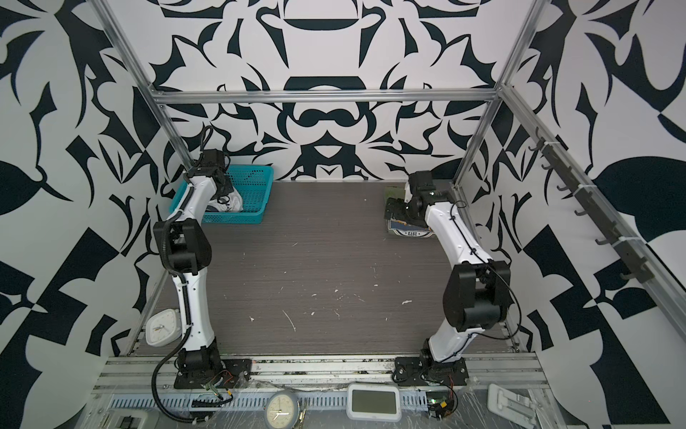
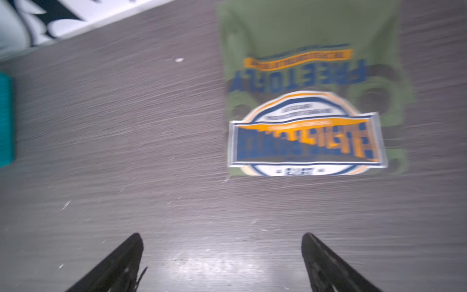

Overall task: Fold and stack tank tops
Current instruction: Pick up the tank top from the basket, then place the tank top at the center of the table.

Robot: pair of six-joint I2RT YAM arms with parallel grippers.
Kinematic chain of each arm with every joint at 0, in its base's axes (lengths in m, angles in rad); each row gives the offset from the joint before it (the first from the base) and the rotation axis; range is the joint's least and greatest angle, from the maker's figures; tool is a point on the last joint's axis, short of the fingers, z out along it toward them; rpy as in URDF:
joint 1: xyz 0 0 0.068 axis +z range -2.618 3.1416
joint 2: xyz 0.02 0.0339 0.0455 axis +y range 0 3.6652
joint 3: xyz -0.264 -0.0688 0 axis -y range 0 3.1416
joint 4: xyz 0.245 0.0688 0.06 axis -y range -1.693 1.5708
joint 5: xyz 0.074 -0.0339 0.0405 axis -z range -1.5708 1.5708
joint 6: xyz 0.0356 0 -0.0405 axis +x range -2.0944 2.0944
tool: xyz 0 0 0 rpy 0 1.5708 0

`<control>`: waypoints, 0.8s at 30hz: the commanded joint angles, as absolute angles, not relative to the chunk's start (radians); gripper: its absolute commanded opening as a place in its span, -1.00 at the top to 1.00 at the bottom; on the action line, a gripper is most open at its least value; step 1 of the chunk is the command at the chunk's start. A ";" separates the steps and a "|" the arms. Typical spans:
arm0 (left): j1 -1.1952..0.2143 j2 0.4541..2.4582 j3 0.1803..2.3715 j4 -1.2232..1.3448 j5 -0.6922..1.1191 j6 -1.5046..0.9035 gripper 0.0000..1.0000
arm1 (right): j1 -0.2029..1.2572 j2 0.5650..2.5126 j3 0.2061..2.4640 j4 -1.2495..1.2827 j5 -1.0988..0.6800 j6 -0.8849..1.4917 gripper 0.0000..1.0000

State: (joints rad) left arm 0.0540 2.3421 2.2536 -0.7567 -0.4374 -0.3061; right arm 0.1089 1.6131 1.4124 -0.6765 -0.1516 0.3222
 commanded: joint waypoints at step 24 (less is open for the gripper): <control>-0.487 1.617 2.325 -0.691 -0.149 -0.353 1.00 | 0.124 1.160 1.115 -0.539 -0.270 0.465 -0.99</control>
State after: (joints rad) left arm -0.4282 1.6440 2.3260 -0.6811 -0.1558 -0.3729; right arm 0.1242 1.2018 1.1149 -0.5636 -0.2447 0.4538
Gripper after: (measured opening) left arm 0.064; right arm 0.994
